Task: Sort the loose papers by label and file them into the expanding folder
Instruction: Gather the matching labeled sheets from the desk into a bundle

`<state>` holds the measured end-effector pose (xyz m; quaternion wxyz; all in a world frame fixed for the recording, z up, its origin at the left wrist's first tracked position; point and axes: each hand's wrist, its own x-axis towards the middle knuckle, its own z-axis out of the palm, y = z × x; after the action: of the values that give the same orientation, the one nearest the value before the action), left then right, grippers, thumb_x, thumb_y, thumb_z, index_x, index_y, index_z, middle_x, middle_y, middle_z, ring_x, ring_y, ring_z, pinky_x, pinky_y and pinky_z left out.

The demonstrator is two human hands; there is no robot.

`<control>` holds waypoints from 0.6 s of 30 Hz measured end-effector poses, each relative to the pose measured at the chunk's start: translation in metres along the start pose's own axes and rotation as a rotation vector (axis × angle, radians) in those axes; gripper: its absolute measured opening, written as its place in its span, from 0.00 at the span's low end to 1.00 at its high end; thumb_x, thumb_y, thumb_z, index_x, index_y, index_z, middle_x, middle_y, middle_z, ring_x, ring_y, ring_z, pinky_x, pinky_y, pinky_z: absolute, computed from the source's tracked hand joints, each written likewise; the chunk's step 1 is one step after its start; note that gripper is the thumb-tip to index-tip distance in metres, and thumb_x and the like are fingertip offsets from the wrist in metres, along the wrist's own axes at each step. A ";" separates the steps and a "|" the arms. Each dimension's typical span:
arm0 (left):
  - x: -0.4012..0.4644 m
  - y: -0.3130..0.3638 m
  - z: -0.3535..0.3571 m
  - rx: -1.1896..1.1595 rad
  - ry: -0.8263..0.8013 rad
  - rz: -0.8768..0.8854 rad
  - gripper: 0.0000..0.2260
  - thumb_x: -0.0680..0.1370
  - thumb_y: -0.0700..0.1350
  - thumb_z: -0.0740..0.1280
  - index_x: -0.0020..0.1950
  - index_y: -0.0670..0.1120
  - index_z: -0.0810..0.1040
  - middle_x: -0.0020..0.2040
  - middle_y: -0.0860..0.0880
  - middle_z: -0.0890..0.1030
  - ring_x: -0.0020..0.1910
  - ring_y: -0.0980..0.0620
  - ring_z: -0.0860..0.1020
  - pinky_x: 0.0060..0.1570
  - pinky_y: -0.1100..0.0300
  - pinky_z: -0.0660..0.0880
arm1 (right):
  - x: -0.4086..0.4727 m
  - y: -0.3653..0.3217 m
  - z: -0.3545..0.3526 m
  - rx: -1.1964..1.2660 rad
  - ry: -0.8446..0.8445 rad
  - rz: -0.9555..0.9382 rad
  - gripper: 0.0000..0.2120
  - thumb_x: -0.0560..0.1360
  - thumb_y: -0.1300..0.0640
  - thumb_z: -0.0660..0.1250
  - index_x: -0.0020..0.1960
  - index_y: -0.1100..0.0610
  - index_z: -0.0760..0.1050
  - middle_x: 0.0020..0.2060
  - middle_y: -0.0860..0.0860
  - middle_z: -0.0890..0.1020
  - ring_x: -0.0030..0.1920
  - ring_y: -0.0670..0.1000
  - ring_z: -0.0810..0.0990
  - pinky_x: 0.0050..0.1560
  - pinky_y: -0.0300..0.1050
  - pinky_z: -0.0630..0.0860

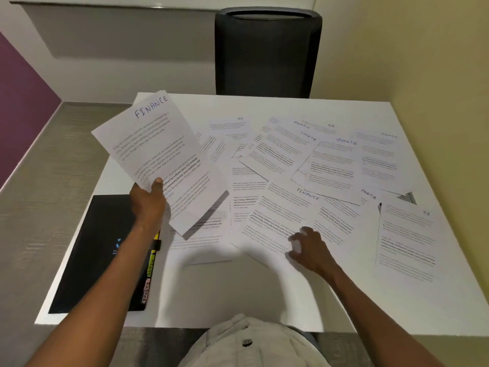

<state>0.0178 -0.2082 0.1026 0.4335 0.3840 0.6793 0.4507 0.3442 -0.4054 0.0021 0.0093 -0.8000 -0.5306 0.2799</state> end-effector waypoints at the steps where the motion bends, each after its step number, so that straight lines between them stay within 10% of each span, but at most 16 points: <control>1: 0.001 0.000 0.002 0.009 0.001 0.002 0.19 0.82 0.45 0.66 0.72 0.46 0.70 0.64 0.47 0.79 0.60 0.48 0.78 0.58 0.54 0.77 | 0.001 0.001 -0.001 0.052 0.091 0.072 0.24 0.71 0.47 0.71 0.64 0.55 0.75 0.64 0.59 0.72 0.65 0.59 0.71 0.61 0.49 0.71; 11: -0.011 0.006 0.025 0.089 -0.080 0.018 0.18 0.82 0.45 0.65 0.71 0.43 0.72 0.60 0.49 0.79 0.54 0.49 0.78 0.48 0.61 0.75 | 0.032 -0.005 0.024 0.215 0.103 0.516 0.39 0.72 0.36 0.67 0.66 0.68 0.67 0.59 0.61 0.72 0.60 0.60 0.71 0.51 0.47 0.68; 18: -0.021 0.001 0.035 0.185 -0.174 0.062 0.17 0.82 0.47 0.66 0.70 0.45 0.73 0.58 0.51 0.78 0.55 0.48 0.77 0.55 0.55 0.74 | 0.045 -0.018 0.022 0.450 0.145 0.710 0.39 0.67 0.50 0.78 0.66 0.65 0.60 0.60 0.62 0.74 0.61 0.62 0.76 0.54 0.52 0.76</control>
<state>0.0574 -0.2173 0.1011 0.4395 0.4806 0.6657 0.3644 0.3312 -0.3648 -0.0307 0.1239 -0.9288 -0.1458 0.3173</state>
